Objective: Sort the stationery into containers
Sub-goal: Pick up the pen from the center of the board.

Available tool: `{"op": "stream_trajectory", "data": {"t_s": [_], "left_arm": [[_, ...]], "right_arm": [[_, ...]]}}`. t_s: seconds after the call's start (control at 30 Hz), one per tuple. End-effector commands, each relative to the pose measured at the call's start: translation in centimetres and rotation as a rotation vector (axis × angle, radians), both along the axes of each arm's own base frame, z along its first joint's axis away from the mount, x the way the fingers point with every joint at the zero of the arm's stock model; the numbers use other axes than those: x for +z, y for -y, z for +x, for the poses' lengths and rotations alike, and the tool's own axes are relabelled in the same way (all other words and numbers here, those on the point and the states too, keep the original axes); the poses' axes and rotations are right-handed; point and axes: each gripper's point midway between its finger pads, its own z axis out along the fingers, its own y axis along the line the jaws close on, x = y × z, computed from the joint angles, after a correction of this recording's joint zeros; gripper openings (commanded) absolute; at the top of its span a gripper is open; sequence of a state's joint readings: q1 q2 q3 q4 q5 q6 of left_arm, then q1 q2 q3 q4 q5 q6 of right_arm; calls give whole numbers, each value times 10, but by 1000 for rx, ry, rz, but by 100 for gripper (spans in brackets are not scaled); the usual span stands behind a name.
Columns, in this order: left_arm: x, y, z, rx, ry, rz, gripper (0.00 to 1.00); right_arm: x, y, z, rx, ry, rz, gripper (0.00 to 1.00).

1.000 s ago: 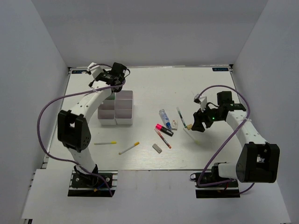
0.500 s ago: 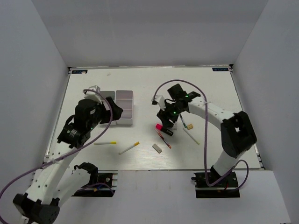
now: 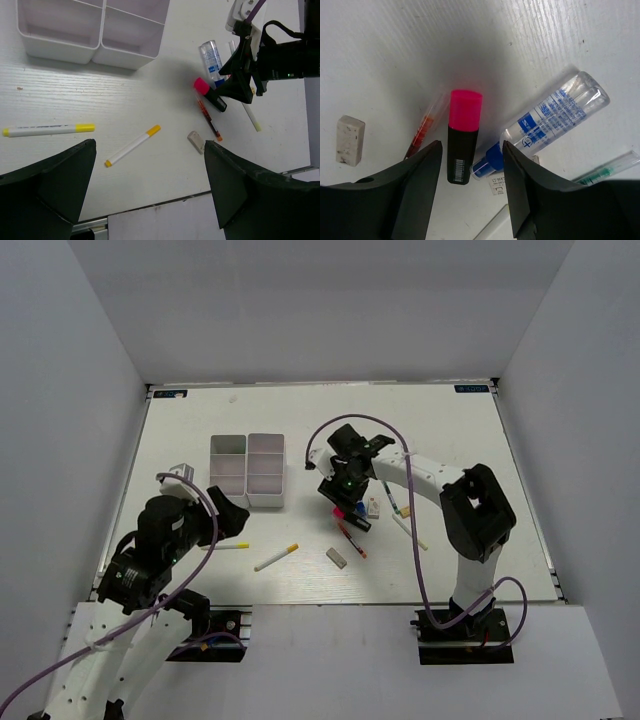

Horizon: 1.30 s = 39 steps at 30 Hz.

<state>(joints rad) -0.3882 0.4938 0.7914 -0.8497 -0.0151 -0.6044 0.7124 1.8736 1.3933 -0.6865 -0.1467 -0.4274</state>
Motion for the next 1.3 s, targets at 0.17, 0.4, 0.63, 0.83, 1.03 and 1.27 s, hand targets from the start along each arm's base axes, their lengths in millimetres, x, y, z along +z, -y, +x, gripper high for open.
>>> {"op": "stream_trajectory", "data": {"t_s": [0.17, 0.4, 0.63, 0.83, 1.03, 1.27], "left_arm": [[-14, 0, -3, 4, -73, 16, 99], [-9, -3, -5, 12, -44, 9, 99], [-9, -4, -7, 12, -44, 9, 99], [-8, -5, -7, 24, -37, 3, 99], [-8, -5, -7, 24, -37, 3, 99], [-8, -5, -7, 24, -37, 3, 99]], "right_arm": [[-13, -1, -15, 23, -31, -77, 48], [-28, 7, -19, 33, -31, -144, 48], [-39, 19, -12, 8, 16, -225, 49], [-51, 29, -14, 7, 34, -271, 51], [-57, 30, -22, 13, 16, -285, 49], [-65, 29, -38, 56, -76, -293, 28]]}}
